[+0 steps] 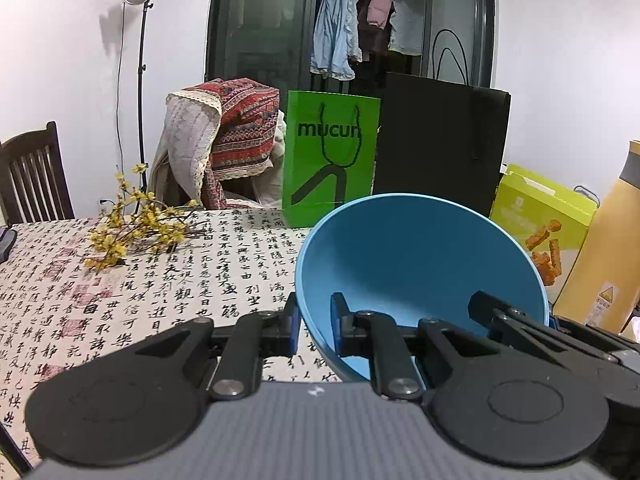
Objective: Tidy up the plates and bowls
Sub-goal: 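Carry the held blue bowl with both grippers toward the lilac vase and pink suitcase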
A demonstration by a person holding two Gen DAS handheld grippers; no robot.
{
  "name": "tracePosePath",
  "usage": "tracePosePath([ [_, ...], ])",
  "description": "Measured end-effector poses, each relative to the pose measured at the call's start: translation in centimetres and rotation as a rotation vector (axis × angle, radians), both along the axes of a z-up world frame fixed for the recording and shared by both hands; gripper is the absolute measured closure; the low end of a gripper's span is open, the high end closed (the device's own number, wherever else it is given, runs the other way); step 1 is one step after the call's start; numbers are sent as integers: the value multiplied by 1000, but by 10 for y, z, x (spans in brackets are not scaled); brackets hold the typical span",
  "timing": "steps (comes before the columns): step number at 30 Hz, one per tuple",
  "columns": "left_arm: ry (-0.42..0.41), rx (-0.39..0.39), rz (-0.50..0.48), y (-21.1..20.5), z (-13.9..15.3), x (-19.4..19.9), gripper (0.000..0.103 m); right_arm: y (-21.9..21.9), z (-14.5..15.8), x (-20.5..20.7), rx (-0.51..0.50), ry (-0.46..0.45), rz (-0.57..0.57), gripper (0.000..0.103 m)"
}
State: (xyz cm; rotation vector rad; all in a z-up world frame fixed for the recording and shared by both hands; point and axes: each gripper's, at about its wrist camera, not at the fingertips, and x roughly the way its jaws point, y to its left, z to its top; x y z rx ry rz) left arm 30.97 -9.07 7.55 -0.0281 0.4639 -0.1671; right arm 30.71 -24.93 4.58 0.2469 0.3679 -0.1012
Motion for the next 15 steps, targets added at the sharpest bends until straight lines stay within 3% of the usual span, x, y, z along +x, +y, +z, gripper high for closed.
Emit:
tracePosePath([
  [15,-1,-20,56,40,-1,-26,88,35,2,-20,-13,-5,60,82],
])
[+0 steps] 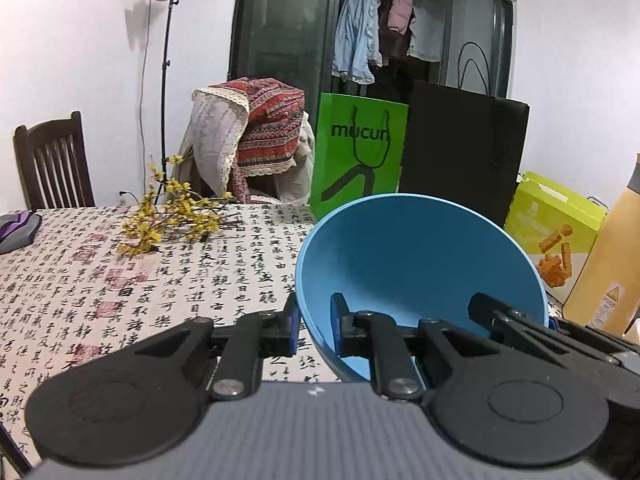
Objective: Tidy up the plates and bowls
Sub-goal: 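Carry the held blue bowl with both grippers toward the lilac vase and pink suitcase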
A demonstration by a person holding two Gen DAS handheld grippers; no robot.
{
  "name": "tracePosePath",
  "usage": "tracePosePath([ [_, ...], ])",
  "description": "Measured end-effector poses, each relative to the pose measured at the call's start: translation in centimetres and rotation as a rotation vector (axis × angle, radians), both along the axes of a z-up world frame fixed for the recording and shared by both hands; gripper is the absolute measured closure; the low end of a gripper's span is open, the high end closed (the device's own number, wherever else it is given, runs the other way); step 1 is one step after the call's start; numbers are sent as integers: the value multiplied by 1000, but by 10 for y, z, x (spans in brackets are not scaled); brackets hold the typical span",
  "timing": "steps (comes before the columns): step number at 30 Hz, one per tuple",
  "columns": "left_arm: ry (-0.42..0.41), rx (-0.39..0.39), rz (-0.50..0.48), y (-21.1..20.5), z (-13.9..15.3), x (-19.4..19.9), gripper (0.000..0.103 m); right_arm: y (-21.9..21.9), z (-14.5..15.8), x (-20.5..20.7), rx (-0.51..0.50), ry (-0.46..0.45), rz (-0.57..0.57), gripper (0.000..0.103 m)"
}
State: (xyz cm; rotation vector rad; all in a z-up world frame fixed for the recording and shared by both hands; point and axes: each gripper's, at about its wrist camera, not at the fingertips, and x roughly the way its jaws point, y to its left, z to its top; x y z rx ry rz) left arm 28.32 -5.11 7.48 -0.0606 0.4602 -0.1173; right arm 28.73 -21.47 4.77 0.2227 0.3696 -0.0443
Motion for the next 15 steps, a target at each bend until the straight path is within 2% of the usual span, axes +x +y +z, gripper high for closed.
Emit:
tracePosePath([
  [15,-21,4,85,39,6,-25,88,35,4,-12,14,-14,88,82],
])
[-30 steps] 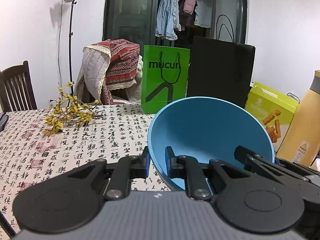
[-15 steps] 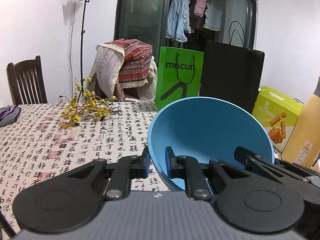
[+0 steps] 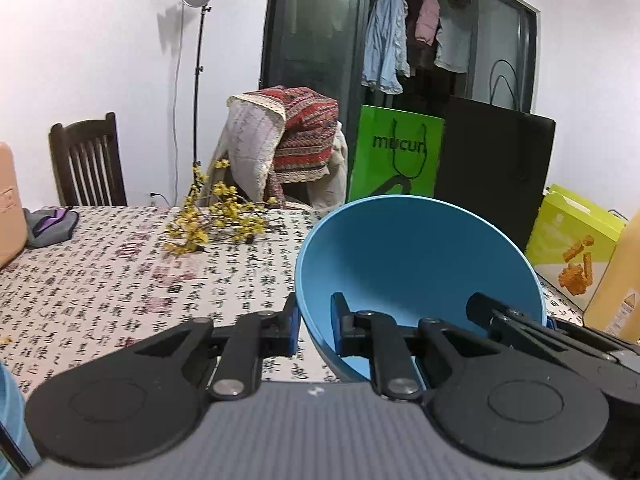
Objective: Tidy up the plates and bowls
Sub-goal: 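Carry the held blue bowl with both grippers toward the lilac vase and pink suitcase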
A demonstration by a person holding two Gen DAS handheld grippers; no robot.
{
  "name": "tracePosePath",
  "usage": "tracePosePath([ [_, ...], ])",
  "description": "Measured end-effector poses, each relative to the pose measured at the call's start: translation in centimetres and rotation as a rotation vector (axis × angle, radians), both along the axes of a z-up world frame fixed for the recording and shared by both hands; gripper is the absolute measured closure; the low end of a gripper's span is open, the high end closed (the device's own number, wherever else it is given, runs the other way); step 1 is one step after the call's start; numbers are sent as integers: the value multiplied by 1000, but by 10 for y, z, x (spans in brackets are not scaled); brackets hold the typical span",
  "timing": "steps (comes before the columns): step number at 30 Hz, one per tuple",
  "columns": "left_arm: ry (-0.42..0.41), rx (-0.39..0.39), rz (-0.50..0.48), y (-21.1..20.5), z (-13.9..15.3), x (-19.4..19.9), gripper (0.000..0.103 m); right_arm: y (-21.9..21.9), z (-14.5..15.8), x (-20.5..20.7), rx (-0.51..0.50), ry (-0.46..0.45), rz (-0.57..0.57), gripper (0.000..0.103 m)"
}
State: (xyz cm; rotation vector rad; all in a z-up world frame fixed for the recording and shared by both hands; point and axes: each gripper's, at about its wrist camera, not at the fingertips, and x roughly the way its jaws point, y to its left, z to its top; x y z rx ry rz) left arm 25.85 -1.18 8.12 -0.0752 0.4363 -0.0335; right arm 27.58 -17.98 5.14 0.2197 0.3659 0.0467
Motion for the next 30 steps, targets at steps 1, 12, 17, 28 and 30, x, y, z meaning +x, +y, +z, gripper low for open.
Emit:
tracePosePath([
  [1,-1,0,8,3,1,-1,88,2,0,-1,2,-1,7,82],
  [12,-6,-10,96,44,5,-16,88,39,4,-4,16,-14,103,82],
  [17,-8,-11,140,62,7,-25,88,57,4,-7,18,-15,150,82],
  [28,-11,-18,219,95,9,-42,88,96,5,-12,14,-14,237,82],
  [30,-13,-19,230,100,9,-45,88,101,6,-14,14,-14,248,82],
])
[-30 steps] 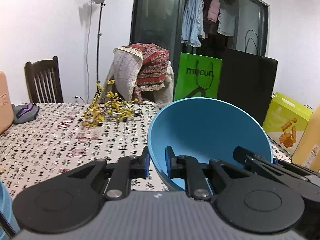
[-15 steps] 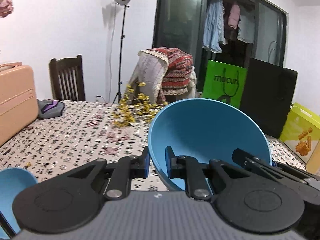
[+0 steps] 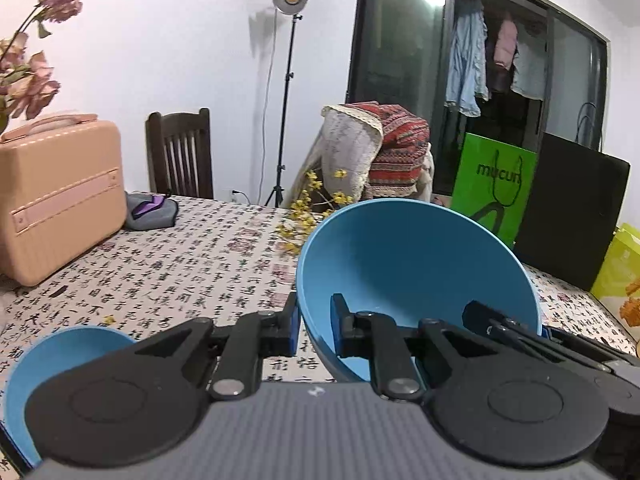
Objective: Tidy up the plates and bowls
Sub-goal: 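Carry the held blue bowl with both grippers toward the lilac vase and pink suitcase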
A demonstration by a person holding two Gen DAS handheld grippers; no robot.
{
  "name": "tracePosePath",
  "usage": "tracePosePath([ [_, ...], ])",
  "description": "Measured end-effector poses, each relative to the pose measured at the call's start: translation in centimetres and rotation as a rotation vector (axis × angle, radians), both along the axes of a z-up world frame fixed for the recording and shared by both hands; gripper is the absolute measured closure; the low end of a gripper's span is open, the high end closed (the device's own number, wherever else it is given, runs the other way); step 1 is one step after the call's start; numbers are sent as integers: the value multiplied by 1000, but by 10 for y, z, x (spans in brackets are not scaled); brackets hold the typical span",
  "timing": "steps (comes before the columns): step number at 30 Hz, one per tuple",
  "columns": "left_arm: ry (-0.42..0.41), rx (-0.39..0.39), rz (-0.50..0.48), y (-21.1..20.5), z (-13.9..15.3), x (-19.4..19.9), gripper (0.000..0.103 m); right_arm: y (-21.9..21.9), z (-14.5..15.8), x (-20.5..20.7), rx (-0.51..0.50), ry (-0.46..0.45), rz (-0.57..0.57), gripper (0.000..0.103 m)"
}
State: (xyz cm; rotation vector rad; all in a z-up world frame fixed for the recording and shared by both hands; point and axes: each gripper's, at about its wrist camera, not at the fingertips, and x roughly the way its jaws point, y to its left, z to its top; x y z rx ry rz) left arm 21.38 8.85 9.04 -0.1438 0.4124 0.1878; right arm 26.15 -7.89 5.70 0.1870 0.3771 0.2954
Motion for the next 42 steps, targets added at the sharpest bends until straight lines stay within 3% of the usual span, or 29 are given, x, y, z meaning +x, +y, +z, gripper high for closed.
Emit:
tracePosePath([
  [42,-33,-17,220,86,10,-63,88,97,11,-32,-5,-12,238,82],
])
